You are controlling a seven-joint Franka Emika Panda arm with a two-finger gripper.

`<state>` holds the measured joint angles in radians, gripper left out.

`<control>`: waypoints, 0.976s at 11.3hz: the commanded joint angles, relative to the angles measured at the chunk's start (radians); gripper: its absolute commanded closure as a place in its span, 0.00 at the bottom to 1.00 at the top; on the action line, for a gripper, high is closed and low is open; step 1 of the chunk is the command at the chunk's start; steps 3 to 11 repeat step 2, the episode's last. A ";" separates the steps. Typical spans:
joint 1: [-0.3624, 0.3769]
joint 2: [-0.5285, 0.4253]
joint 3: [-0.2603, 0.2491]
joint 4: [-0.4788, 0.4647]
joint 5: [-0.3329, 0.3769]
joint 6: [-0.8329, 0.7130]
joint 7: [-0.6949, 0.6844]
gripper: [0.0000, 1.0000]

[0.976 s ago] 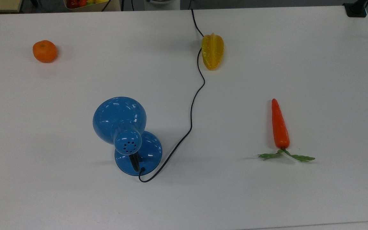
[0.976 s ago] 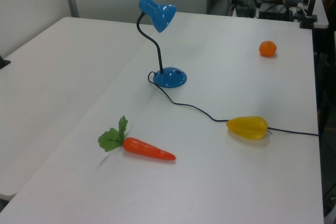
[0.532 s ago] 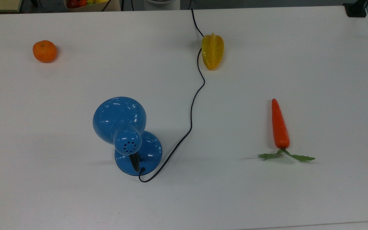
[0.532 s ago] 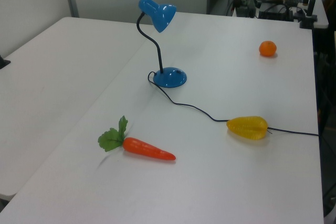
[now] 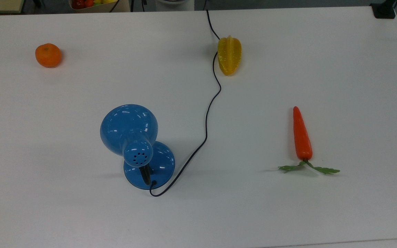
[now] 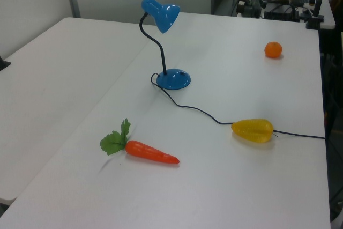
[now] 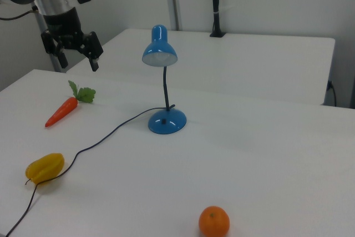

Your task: Turn off lamp

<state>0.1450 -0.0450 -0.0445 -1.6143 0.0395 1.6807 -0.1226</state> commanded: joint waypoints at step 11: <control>0.024 -0.027 -0.020 -0.033 -0.003 0.017 -0.018 0.00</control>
